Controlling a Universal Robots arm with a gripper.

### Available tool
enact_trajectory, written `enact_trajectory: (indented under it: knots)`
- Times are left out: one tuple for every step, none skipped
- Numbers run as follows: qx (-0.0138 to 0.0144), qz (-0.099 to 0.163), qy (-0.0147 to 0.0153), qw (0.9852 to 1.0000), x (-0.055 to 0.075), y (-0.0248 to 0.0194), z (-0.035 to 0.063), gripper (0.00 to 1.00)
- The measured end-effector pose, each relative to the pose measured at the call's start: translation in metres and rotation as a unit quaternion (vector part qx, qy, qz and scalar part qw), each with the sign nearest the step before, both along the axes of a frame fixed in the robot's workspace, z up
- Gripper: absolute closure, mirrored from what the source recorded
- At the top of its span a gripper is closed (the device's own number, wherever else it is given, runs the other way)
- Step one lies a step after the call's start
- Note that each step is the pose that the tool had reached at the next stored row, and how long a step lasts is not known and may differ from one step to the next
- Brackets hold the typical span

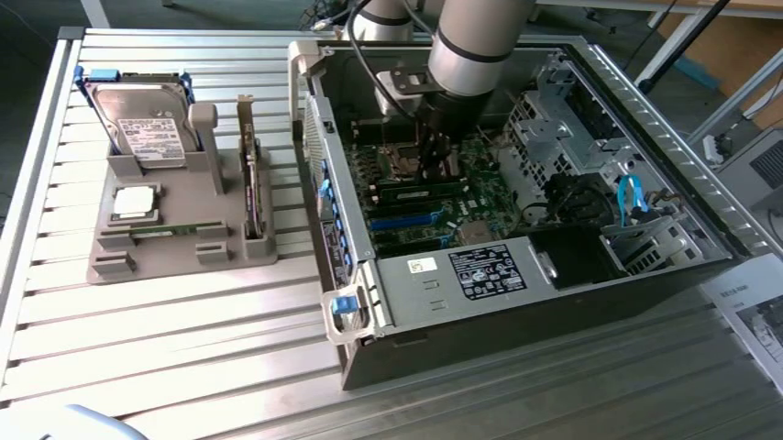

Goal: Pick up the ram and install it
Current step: 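Press down the ram until it locks into place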

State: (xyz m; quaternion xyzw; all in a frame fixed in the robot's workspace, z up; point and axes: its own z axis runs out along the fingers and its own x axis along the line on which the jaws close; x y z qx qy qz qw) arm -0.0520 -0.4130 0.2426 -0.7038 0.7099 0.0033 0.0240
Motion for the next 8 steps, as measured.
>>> enact_trajectory:
  knots:
    - [0.0000, 0.000, -0.0004, 1.0000, -0.0007, 0.0000, 0.0000, 0.90]
    - [0.0000, 0.000, -0.0009, 1.0000, -0.0014, 0.0000, 0.0000, 0.90]
    - [0.0000, 0.000, -0.0013, 1.0000, -0.0022, 0.0000, 0.0000, 0.90]
    - [0.0000, 0.000, -0.0019, 1.0000, -0.0031, 0.0000, 0.0000, 0.90]
    - [0.0000, 0.000, -0.0026, 1.0000, -0.0041, 0.0000, 0.0000, 0.90]
    - [0.0000, 0.000, -0.0034, 1.0000, -0.0054, -0.0001, 0.0001, 0.90]
    - [0.0000, 0.000, -0.0044, 1.0000, -0.0067, -0.0001, 0.0000, 0.90]
    - [0.0000, 0.000, -0.0054, 1.0000, -0.0081, 0.0000, 0.0000, 0.90]
